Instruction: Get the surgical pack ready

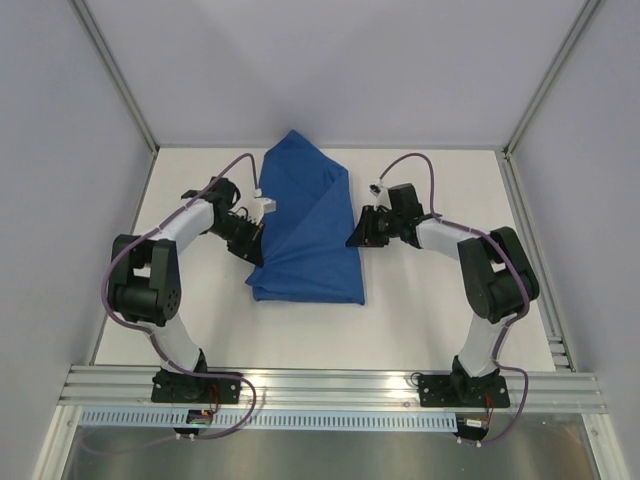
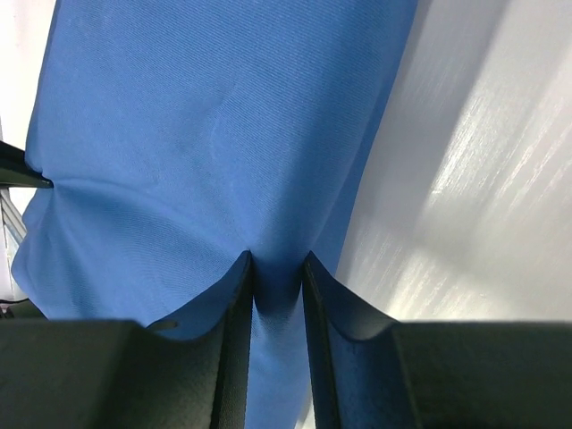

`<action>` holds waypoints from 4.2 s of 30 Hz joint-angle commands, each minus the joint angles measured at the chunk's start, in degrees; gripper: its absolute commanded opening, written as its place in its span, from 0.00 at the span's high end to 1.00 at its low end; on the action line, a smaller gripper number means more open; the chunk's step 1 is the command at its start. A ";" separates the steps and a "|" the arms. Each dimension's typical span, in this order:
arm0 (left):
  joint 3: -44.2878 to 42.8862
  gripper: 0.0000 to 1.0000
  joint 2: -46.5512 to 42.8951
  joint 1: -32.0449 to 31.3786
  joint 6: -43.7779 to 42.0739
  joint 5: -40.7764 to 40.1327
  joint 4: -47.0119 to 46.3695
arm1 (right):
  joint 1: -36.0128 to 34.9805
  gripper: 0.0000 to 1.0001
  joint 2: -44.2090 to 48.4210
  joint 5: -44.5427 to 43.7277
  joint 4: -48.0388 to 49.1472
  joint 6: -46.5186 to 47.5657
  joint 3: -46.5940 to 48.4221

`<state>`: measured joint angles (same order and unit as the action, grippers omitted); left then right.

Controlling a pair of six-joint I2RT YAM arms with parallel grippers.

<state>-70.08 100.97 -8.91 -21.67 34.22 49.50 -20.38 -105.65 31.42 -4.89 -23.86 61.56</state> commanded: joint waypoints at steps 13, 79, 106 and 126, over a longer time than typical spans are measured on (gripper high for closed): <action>17.26 1.00 -11.92 -6.47 -17.87 3.05 9.90 | -4.23 0.98 13.25 3.47 -5.83 -1.01 -15.49; -7.00 0.62 11.00 -19.39 -0.13 -8.47 -3.44 | 5.70 1.00 -24.60 -1.18 9.56 -19.12 21.75; -2.96 0.55 -0.77 -5.07 0.14 -7.41 -3.44 | 1.84 0.99 -0.26 4.70 6.64 -5.14 -1.44; -6.37 0.46 4.15 -1.11 6.54 -7.06 -5.11 | 1.22 0.71 -3.34 -4.60 -3.98 0.21 8.74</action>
<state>-72.64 107.57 -10.92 -18.98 26.13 45.28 -19.42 -112.92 31.66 -5.10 -27.20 65.91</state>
